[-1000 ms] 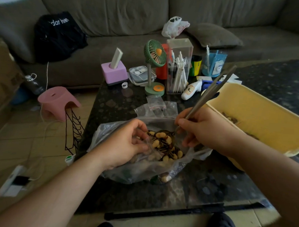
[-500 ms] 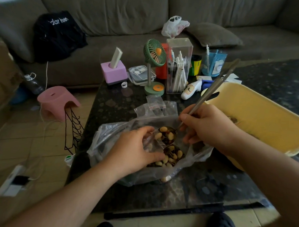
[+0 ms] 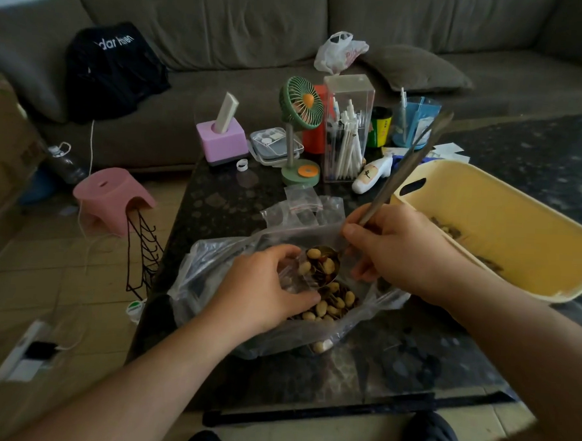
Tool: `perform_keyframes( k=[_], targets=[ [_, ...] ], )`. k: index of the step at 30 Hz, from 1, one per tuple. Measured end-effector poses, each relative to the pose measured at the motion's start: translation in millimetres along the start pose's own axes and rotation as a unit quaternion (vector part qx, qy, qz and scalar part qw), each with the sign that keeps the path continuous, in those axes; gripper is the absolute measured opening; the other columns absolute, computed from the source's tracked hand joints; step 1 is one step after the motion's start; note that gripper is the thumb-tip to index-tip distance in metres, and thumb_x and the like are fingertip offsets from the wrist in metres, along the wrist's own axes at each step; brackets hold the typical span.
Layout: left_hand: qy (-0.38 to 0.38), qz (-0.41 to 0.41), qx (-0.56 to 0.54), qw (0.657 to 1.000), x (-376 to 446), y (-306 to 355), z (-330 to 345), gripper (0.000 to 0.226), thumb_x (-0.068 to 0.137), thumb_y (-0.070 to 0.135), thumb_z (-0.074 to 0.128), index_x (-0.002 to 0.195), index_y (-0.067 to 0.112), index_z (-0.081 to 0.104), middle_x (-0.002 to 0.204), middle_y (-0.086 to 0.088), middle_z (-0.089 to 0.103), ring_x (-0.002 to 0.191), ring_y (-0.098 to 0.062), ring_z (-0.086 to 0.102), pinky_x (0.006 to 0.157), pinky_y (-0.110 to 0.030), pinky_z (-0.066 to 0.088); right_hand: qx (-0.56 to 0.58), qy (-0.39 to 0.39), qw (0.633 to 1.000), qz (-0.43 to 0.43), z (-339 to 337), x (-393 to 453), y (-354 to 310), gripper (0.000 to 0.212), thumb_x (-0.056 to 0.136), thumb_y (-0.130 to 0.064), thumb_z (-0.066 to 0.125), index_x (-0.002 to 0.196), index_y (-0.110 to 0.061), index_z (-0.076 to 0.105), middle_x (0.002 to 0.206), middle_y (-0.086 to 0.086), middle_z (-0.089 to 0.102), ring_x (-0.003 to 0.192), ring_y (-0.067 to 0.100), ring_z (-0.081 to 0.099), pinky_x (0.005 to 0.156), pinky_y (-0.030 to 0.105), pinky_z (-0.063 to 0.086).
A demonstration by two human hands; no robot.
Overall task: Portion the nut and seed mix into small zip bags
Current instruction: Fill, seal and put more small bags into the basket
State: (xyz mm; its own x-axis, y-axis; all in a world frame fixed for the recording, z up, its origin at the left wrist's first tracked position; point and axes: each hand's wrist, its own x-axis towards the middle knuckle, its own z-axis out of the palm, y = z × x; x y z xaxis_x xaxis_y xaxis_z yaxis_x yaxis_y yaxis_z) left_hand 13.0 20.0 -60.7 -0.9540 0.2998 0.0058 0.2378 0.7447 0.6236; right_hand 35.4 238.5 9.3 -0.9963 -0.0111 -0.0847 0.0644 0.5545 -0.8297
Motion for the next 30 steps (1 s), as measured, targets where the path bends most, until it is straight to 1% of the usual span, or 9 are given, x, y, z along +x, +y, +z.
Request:
perform_keyframes(
  k=[3, 8, 12, 17, 18, 22, 24, 26, 30],
  targets=[
    [0.009, 0.001, -0.001, 1.000, 0.4, 1.9, 0.0, 0.064, 0.073, 0.057, 0.090, 0.129, 0.042, 0.065, 0.103, 0.029, 0.063, 0.091, 0.021, 0.053, 0.075, -0.001, 0.040, -0.027, 0.006, 0.999, -0.018, -0.5, -1.1, -1.2, 0.013, 0.106, -0.029, 0.058, 0.099, -0.031, 0.069, 0.083, -0.002, 0.077, 0.067, 0.012, 0.076, 0.072, 0.040, 0.066],
    [0.037, 0.006, 0.002, 0.999, 0.2, 3.9, -0.6, 0.058, 0.073, 0.057, 0.090, 0.124, 0.044, 0.065, 0.095, 0.034, 0.057, 0.088, 0.024, 0.049, 0.071, 0.000, 0.040, -0.131, 0.049, 0.986, -0.090, -1.6, -2.5, 0.1, 0.014, 0.104, -0.034, 0.057, 0.095, -0.035, 0.068, 0.074, -0.011, 0.072, 0.072, 0.001, 0.070, 0.079, 0.035, 0.061],
    [0.054, 0.004, 0.018, 0.998, 2.0, 4.2, 0.3, 0.058, 0.072, 0.061, 0.087, 0.122, 0.042, 0.066, 0.107, 0.026, 0.066, 0.097, 0.011, 0.059, 0.070, -0.003, 0.039, -0.207, 0.080, 0.960, -0.169, 1.4, -2.7, -0.1, 0.016, 0.104, -0.034, 0.056, 0.105, -0.028, 0.071, 0.076, -0.017, 0.063, 0.075, 0.003, 0.065, 0.078, 0.033, 0.058],
    [0.056, -0.011, 0.014, 0.998, 2.0, 5.2, 2.9, 0.071, 0.075, 0.061, 0.085, 0.138, 0.040, 0.060, 0.126, 0.023, 0.064, 0.105, 0.009, 0.053, 0.072, -0.001, 0.033, -0.273, 0.096, 0.923, -0.255, 5.5, -2.1, -1.8, 0.023, 0.101, -0.033, 0.050, 0.100, -0.020, 0.069, 0.078, -0.017, 0.051, 0.072, 0.011, 0.056, 0.073, 0.038, 0.055],
    [0.054, -0.014, 0.013, 0.998, 2.2, 5.9, 3.1, 0.072, 0.076, 0.061, 0.085, 0.139, 0.039, 0.060, 0.126, 0.022, 0.063, 0.103, 0.009, 0.053, 0.071, -0.001, 0.033, -0.274, 0.100, 0.920, -0.261, 6.0, -2.1, -2.4, 0.023, 0.101, -0.032, 0.050, 0.099, -0.020, 0.069, 0.080, -0.015, 0.053, 0.073, 0.012, 0.057, 0.073, 0.039, 0.055],
    [0.048, -0.019, 0.018, 0.999, 2.3, 7.8, 3.9, 0.064, 0.077, 0.060, 0.085, 0.133, 0.040, 0.062, 0.105, 0.028, 0.056, 0.082, 0.020, 0.047, 0.061, -0.001, 0.035, -0.274, 0.104, 0.920, -0.261, 7.7, -1.9, -4.0, 0.029, 0.100, -0.035, 0.046, 0.101, -0.019, 0.070, 0.085, -0.008, 0.061, 0.076, 0.018, 0.061, 0.073, 0.041, 0.056],
    [0.048, -0.018, 0.018, 0.999, 2.1, 7.5, 4.3, 0.060, 0.077, 0.060, 0.084, 0.130, 0.040, 0.063, 0.100, 0.029, 0.055, 0.081, 0.023, 0.044, 0.060, 0.001, 0.039, -0.274, 0.108, 0.919, -0.261, 8.9, -1.3, -4.0, 0.031, 0.100, -0.036, 0.046, 0.099, -0.017, 0.070, 0.083, -0.007, 0.061, 0.075, 0.019, 0.061, 0.072, 0.041, 0.055],
    [0.049, -0.021, 0.014, 0.998, 2.4, 7.8, 4.3, 0.057, 0.078, 0.059, 0.085, 0.127, 0.040, 0.063, 0.094, 0.031, 0.054, 0.080, 0.024, 0.043, 0.062, 0.005, 0.038, -0.278, 0.117, 0.917, -0.260, 10.0, -0.3, -4.7, 0.033, 0.100, -0.036, 0.045, 0.098, -0.015, 0.070, 0.083, -0.004, 0.063, 0.074, 0.020, 0.062, 0.071, 0.041, 0.055],
    [0.059, -0.024, 0.006, 0.998, 2.9, 7.6, 5.1, 0.053, 0.077, 0.059, 0.085, 0.122, 0.041, 0.064, 0.089, 0.034, 0.053, 0.080, 0.024, 0.045, 0.059, 0.000, 0.039, -0.287, 0.134, 0.914, -0.252, 12.6, 0.5, -7.8, 0.033, 0.101, -0.038, 0.044, 0.101, -0.016, 0.069, 0.085, -0.001, 0.068, 0.075, 0.022, 0.064, 0.071, 0.043, 0.056]
  ],
)
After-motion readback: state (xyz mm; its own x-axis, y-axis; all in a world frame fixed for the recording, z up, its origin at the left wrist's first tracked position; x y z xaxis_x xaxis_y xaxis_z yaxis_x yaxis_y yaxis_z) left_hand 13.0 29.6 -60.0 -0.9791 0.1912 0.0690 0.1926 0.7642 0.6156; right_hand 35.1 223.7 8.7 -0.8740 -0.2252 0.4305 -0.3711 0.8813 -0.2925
